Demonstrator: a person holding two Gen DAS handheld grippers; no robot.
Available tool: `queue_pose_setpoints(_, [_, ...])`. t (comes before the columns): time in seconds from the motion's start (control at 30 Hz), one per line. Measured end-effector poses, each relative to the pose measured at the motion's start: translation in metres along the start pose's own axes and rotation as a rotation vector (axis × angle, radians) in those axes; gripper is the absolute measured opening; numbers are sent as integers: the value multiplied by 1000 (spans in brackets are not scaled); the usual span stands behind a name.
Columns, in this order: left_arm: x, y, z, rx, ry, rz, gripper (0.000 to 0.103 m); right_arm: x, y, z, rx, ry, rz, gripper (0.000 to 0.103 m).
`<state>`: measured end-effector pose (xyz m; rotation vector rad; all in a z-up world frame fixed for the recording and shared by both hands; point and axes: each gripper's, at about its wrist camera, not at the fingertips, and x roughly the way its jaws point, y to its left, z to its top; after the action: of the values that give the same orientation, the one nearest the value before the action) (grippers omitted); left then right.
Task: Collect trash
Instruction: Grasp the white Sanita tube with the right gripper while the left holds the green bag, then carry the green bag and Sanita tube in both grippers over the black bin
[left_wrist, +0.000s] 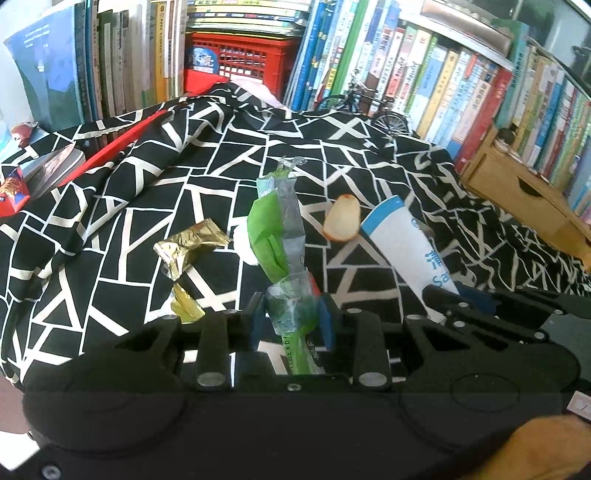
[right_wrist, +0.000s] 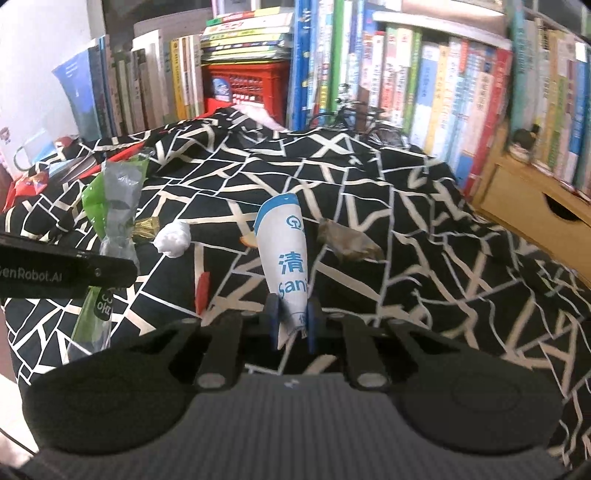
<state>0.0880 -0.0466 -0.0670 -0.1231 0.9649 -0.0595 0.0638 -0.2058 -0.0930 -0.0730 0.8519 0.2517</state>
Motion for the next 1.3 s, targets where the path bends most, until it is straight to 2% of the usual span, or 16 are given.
queue_pose_setpoints(0.4, [-50, 2, -48, 69, 4, -35, 29, -65, 13, -46, 86, -23, -91, 18])
queue_pose_setpoints(0.83, [-131, 45, -122, 82, -21, -59, 29, -142, 74, -110, 100, -48, -128, 18])
queue_pose_setpoints(1.03, [-162, 70, -165, 79, -10, -50, 29, -170, 107, -140, 91, -38, -119, 18])
queue_pose_setpoints(1.3, [-186, 102, -217, 20, 17, -20, 29, -193, 148, -170, 36, -15, -70, 18])
